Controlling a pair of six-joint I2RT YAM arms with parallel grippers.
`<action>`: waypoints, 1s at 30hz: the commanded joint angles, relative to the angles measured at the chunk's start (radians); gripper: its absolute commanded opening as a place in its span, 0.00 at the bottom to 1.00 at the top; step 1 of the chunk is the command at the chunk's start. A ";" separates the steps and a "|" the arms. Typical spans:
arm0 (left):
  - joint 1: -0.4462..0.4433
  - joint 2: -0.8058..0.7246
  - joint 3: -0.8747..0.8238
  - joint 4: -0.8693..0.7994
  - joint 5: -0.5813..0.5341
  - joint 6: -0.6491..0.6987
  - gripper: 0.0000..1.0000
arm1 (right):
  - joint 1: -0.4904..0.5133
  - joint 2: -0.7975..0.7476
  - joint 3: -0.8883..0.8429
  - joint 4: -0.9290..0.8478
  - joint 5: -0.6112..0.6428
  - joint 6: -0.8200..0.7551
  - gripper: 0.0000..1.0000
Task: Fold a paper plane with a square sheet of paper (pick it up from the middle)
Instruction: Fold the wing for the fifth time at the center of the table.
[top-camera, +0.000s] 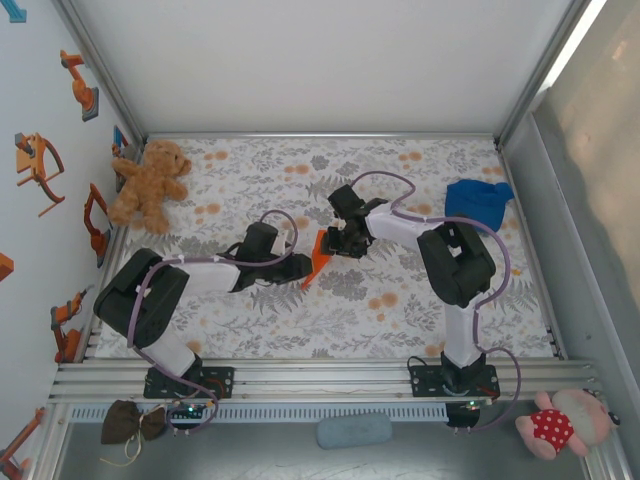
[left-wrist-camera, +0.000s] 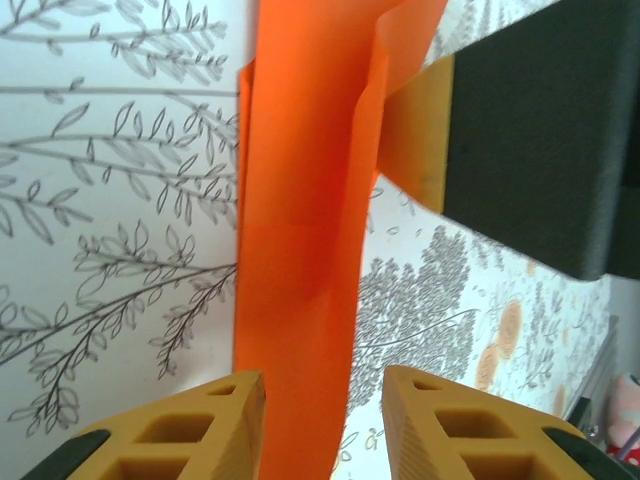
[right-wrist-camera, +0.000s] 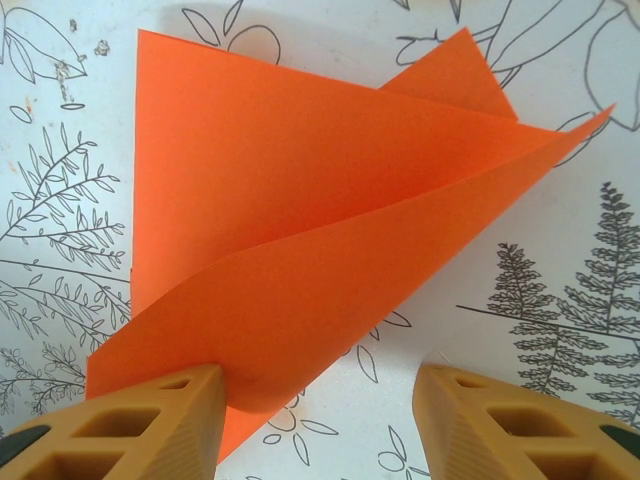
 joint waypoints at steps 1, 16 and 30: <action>-0.024 -0.008 0.015 -0.072 -0.028 0.037 0.37 | 0.006 0.099 -0.021 0.028 0.032 -0.010 0.53; -0.042 0.046 0.052 -0.144 -0.084 0.047 0.26 | 0.006 0.104 -0.009 0.026 0.014 -0.012 0.55; -0.043 0.079 0.038 -0.130 -0.094 0.048 0.19 | 0.006 0.087 -0.012 0.056 -0.028 -0.068 0.59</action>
